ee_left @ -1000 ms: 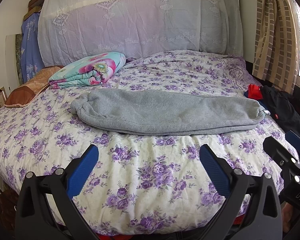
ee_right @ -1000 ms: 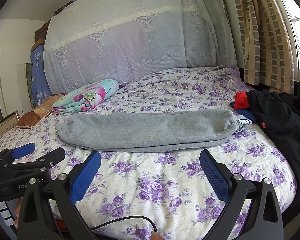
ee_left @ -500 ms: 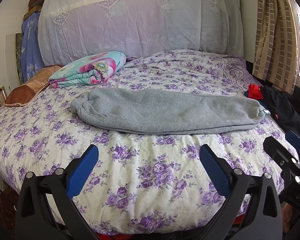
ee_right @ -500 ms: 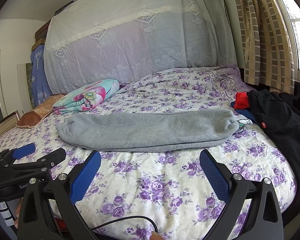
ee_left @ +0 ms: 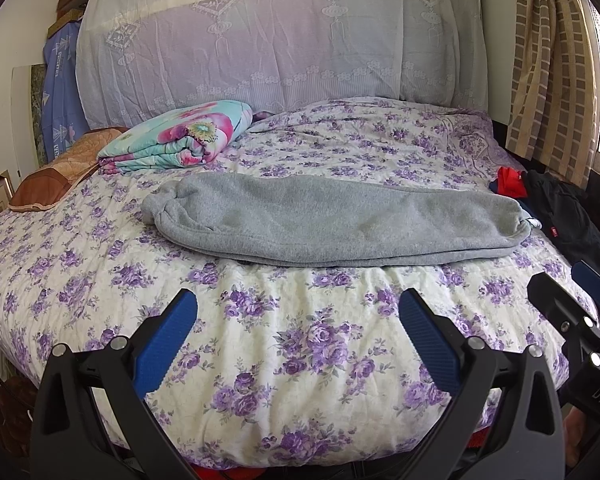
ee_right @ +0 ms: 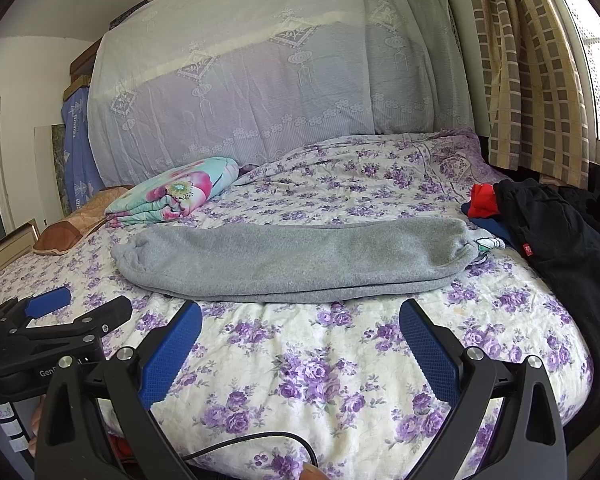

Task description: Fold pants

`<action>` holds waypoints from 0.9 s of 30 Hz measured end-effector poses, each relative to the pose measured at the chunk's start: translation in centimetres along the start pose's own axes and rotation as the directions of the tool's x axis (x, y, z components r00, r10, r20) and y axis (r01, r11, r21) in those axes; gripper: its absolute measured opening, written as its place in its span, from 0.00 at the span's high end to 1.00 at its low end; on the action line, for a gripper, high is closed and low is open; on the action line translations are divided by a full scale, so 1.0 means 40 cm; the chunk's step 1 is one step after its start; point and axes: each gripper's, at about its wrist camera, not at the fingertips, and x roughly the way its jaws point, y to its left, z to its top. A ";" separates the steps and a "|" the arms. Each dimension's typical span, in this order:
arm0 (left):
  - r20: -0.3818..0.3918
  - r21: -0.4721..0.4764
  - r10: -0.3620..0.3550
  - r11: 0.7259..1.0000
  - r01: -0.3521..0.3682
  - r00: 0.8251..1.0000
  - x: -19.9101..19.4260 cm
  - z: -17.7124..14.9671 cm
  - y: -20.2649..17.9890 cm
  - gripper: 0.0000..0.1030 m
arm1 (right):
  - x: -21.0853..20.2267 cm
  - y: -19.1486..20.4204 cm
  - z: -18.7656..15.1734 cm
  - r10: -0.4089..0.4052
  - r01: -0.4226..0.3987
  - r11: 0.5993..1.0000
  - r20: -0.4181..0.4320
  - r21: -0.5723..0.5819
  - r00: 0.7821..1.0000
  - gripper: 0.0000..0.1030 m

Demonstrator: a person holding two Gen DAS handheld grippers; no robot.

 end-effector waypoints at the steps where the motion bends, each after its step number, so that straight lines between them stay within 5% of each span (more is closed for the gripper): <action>1: -0.001 -0.001 0.000 1.000 0.000 1.000 0.000 -0.002 0.001 0.04 | -0.001 0.000 0.001 0.000 0.000 1.000 -0.001 0.000 1.000 0.04; 14: -0.056 -0.014 -0.006 1.000 0.005 0.998 0.048 -0.010 0.007 0.04 | 0.038 -0.010 -0.015 0.002 -0.001 1.000 -0.044 0.019 0.999 0.04; 27: -0.251 -0.075 -0.013 0.997 -0.006 0.968 0.267 -0.057 0.066 0.04 | 0.251 -0.092 -0.081 -0.042 0.068 0.993 -0.256 0.097 0.966 0.04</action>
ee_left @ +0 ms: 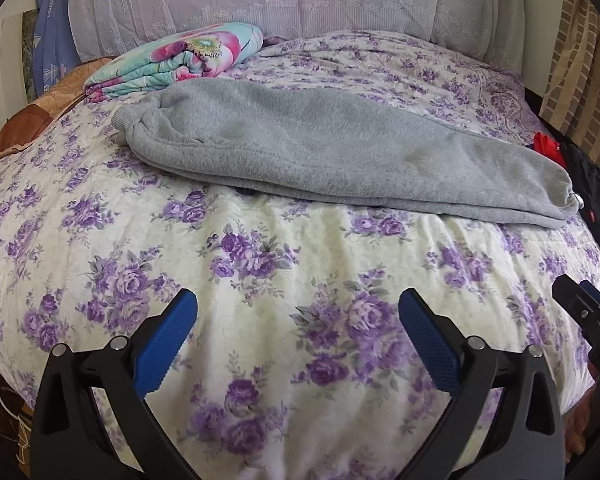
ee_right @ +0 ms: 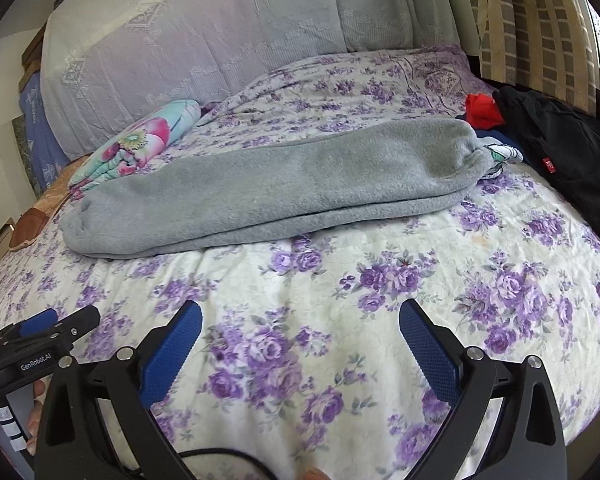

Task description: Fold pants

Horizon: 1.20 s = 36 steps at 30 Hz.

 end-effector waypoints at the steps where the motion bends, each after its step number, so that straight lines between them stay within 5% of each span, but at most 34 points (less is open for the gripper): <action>1: -0.006 0.001 0.013 1.000 -0.013 1.000 0.017 0.006 0.005 0.04 | 0.017 -0.003 0.005 -0.015 0.015 1.000 -0.005 -0.002 1.000 0.04; 7: -0.084 -0.035 0.013 0.999 -0.016 0.996 0.112 0.018 0.042 0.04 | 0.110 -0.013 0.009 -0.052 0.053 0.999 -0.087 0.009 0.995 0.03; 12: -0.082 0.016 -0.013 1.000 0.015 0.997 0.113 0.007 0.048 0.04 | 0.106 -0.026 -0.002 0.021 -0.025 0.999 -0.130 -0.032 0.991 0.03; 18: -0.053 0.019 -0.138 0.990 0.139 0.989 0.090 -0.008 0.087 0.04 | 0.061 -0.067 -0.020 0.164 -0.166 0.986 -0.094 -0.016 0.982 0.03; 22: -0.125 -0.032 -0.260 0.966 0.258 0.958 0.091 0.036 0.131 0.04 | 0.069 -0.097 0.032 0.234 -0.221 0.971 -0.166 0.091 0.958 0.03; 26: -0.076 -0.204 -0.334 0.927 0.314 0.939 0.076 0.093 0.235 0.04 | 0.047 -0.168 0.089 0.351 -0.326 0.915 -0.066 0.238 0.934 0.04; 33: -0.002 -0.327 -0.330 0.892 0.311 0.944 0.077 0.146 0.343 0.05 | 0.066 -0.355 0.181 0.431 -0.428 0.747 0.120 0.508 0.895 0.05; 36: 0.018 -0.334 -0.319 0.891 0.307 0.948 0.077 0.160 0.353 0.08 | 0.103 -0.396 0.204 0.425 -0.409 0.742 0.099 0.531 0.900 0.22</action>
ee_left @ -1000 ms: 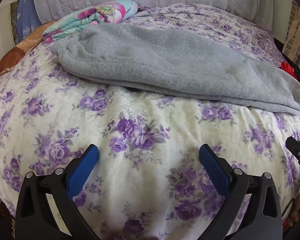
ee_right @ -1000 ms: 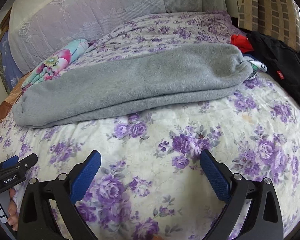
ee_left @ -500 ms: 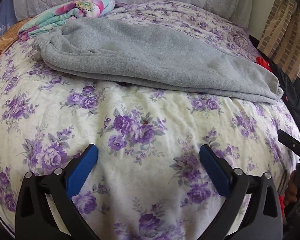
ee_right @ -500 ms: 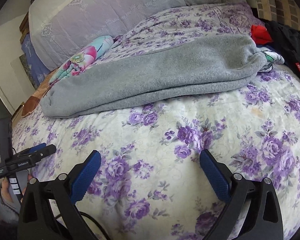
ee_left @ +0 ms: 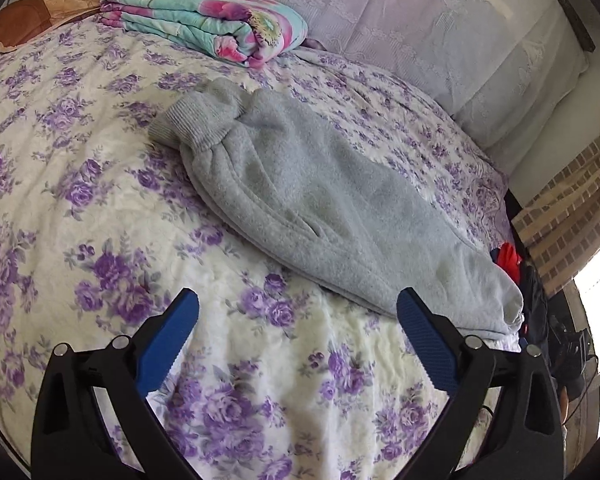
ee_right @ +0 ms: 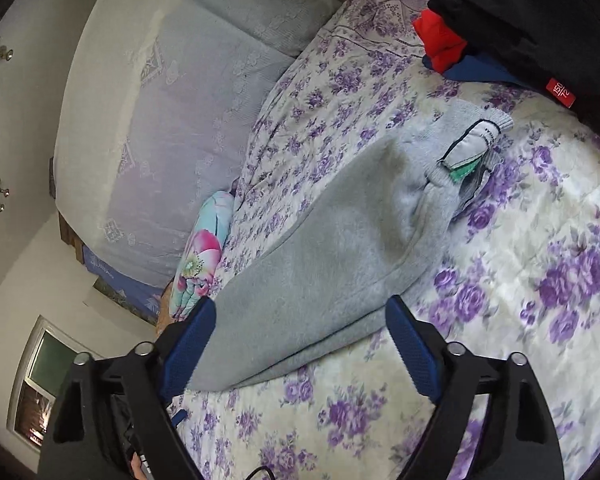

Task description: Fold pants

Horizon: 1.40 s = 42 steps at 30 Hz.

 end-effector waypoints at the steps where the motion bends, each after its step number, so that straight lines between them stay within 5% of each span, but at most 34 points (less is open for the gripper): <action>1: 0.005 0.002 -0.001 1.000 0.001 1.000 -0.001 0.003 0.002 0.10 | 0.008 -0.011 0.003 -0.018 0.018 1.000 -0.003 0.005 1.000 0.25; 5: -0.006 0.018 0.008 1.000 -0.008 1.000 0.012 0.019 0.004 0.21 | 0.032 -0.044 0.013 -0.140 0.140 0.990 -0.007 -0.013 0.990 0.26; 11: -0.035 0.000 0.001 1.000 -0.001 0.999 0.055 0.075 0.010 0.32 | 0.067 -0.072 0.045 -0.170 0.170 0.985 -0.015 -0.018 0.985 0.34; 16: -0.025 -0.047 0.003 0.999 -0.004 1.000 0.068 0.134 0.034 0.32 | 0.079 -0.081 0.054 -0.166 0.166 0.986 0.000 -0.023 0.986 0.61; 19: -0.047 -0.087 -0.023 0.996 0.019 0.999 0.083 0.161 0.056 0.42 | 0.069 -0.092 0.052 -0.169 0.170 0.985 0.020 -0.032 0.985 0.78; 23: -0.072 -0.062 0.002 0.998 -0.007 0.997 0.108 0.167 0.062 0.57 | 0.067 -0.118 0.045 -0.161 0.161 0.987 0.011 -0.016 0.987 0.82; 30: -0.090 -0.098 -0.015 0.995 0.006 0.996 0.114 0.155 0.090 0.58 | 0.058 -0.091 0.049 -0.157 0.157 0.986 0.014 -0.052 0.988 0.85; 33: -0.085 -0.081 -0.012 0.997 0.005 0.996 0.115 0.176 0.081 0.76 | 0.051 -0.073 0.059 -0.152 0.153 0.986 0.013 -0.070 0.988 0.86; 35: -0.071 -0.081 -0.040 0.996 0.034 0.997 0.109 0.197 0.075 0.84 | 0.051 -0.064 0.068 -0.147 0.147 0.987 0.010 -0.069 0.989 0.86; 42: -0.010 -0.006 -0.066 0.998 0.066 0.998 0.128 0.355 -0.023 0.88 | 0.114 0.016 0.181 -0.109 0.108 0.988 -0.005 -0.113 0.994 0.87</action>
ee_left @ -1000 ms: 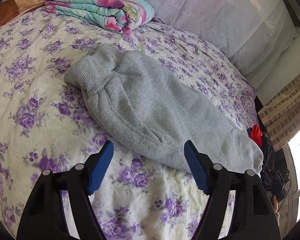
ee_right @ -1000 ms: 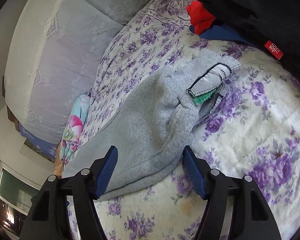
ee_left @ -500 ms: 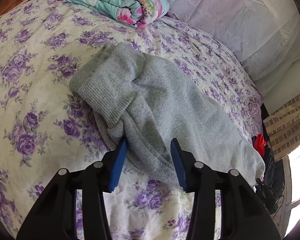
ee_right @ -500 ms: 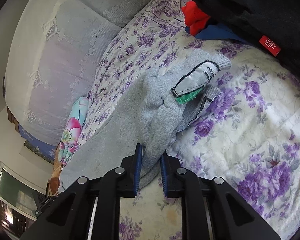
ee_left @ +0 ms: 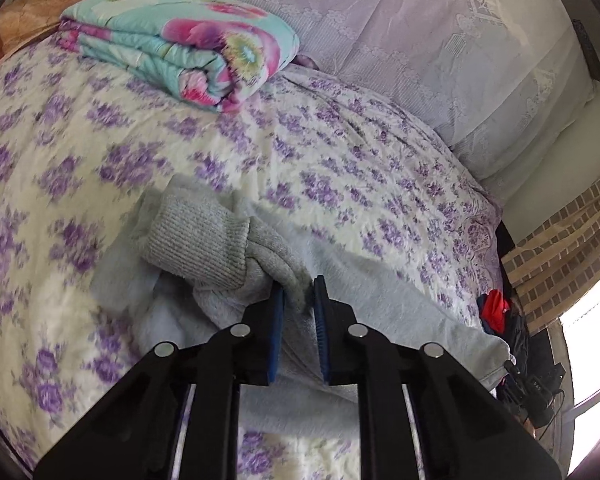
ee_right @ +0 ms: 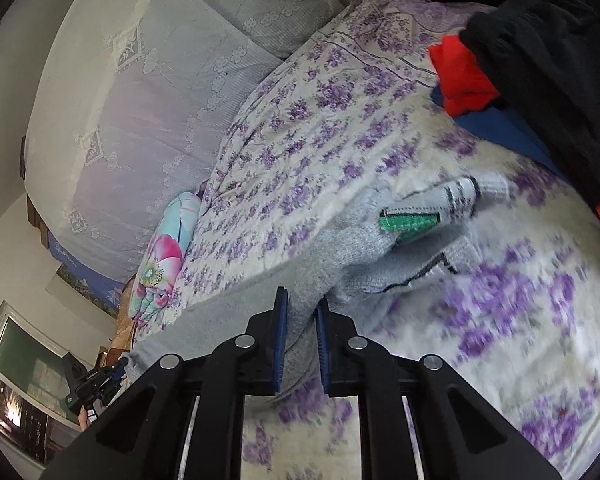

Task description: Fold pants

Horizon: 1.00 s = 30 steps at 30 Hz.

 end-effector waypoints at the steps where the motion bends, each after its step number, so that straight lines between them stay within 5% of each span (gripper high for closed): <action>1: 0.016 0.014 0.003 1.000 -0.003 1.000 0.012 0.033 -0.020 0.89 | 0.021 0.019 0.035 0.006 -0.006 1.000 0.001 -0.012 1.000 0.87; 5: 0.104 0.037 0.055 0.998 -0.060 0.993 0.072 0.181 -0.070 0.91 | 0.133 0.102 0.197 0.021 -0.020 0.998 0.016 -0.056 1.000 0.88; 8: 0.139 -0.036 0.118 0.993 -0.114 0.983 0.140 0.280 -0.050 0.90 | 0.260 0.147 0.322 -0.027 0.026 0.996 -0.014 -0.082 1.000 0.85; 9: 0.130 -0.076 0.142 0.988 -0.133 0.981 0.169 0.305 -0.028 0.90 | 0.303 0.156 0.351 -0.072 0.068 0.993 -0.032 -0.099 0.997 0.74; 10: 0.095 -0.117 0.156 0.982 -0.145 0.983 0.198 0.318 -0.001 0.89 | 0.327 0.164 0.364 -0.133 0.130 0.985 -0.024 -0.110 0.991 0.49; 12: 0.023 -0.209 0.118 0.972 -0.111 0.993 0.236 0.322 0.056 0.89 | 0.331 0.190 0.358 -0.203 0.208 0.967 0.048 -0.148 0.978 0.27; 16: 0.045 -0.215 0.121 0.971 -0.108 0.992 0.218 0.313 0.117 0.42 | 0.312 0.201 0.320 -0.164 0.171 0.961 0.052 -0.217 0.985 0.27; 21: 0.037 -0.178 0.073 0.982 -0.065 0.997 0.149 0.264 0.139 0.42 | 0.308 0.175 0.260 -0.175 0.163 0.958 -0.032 -0.234 0.984 0.27; 26: -0.020 -0.134 0.119 0.984 -0.121 0.993 0.052 0.128 0.170 0.41 | 0.294 0.126 0.267 -0.236 0.225 0.954 -0.032 -0.200 0.971 0.27; 30: -0.091 -0.197 0.133 0.969 -0.148 0.987 0.001 0.026 0.243 0.39 | 0.306 0.089 0.274 -0.194 0.186 0.978 -0.082 -0.097 0.978 0.27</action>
